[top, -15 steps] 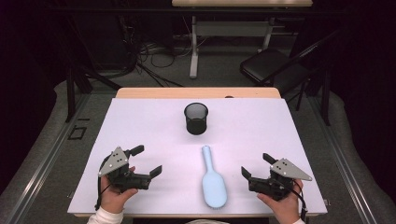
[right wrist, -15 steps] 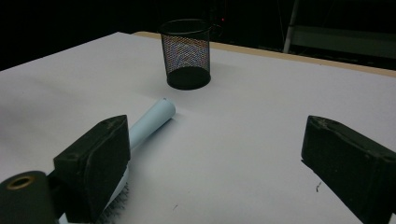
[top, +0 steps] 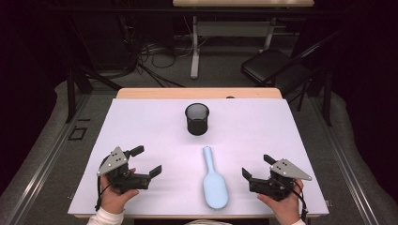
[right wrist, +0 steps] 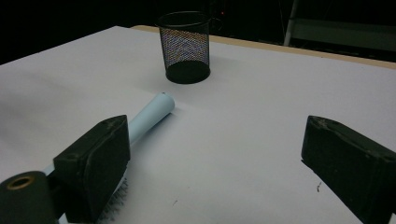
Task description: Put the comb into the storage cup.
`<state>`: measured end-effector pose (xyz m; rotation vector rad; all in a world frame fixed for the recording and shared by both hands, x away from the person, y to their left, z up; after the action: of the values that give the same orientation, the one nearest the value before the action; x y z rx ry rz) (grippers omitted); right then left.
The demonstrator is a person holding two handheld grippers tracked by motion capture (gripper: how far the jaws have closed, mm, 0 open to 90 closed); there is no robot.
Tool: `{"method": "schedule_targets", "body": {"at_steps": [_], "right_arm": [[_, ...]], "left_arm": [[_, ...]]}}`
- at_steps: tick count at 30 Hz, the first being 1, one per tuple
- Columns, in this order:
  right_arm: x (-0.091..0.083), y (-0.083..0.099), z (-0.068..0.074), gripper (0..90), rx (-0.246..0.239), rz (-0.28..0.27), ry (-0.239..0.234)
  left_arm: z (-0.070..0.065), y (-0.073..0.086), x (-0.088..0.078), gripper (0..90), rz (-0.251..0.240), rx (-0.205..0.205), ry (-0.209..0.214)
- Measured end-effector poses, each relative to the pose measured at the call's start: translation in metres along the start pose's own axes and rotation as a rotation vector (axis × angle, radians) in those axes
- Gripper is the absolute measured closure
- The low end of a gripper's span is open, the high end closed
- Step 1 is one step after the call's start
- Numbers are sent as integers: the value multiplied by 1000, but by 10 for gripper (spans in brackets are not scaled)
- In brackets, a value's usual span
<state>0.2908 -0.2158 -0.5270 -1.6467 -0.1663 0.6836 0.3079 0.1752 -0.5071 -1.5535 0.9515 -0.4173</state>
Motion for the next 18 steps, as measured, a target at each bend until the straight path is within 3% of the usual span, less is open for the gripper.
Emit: {"method": "schedule_targets", "body": {"at_steps": [9,18], "right_arm": [[5,1,3,93,-11,29,-16],[7,1,5,146,-13,42,-28]], "left_arm": [[-4,2,-2,6,19,36,-12],[-4,3,0,5,19,24,-15]]}}
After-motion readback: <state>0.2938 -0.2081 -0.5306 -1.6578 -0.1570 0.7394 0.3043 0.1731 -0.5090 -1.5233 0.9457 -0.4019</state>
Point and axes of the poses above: each handheld gripper's, and its own axes: x roughly forward along the jaws, y roughly out of its underside, z roughly to its left, the point moved 5 cm from there along x, roughly forward along the jaws, and after that the axes turned 6 degrees about -x, right-handed, at the moved point
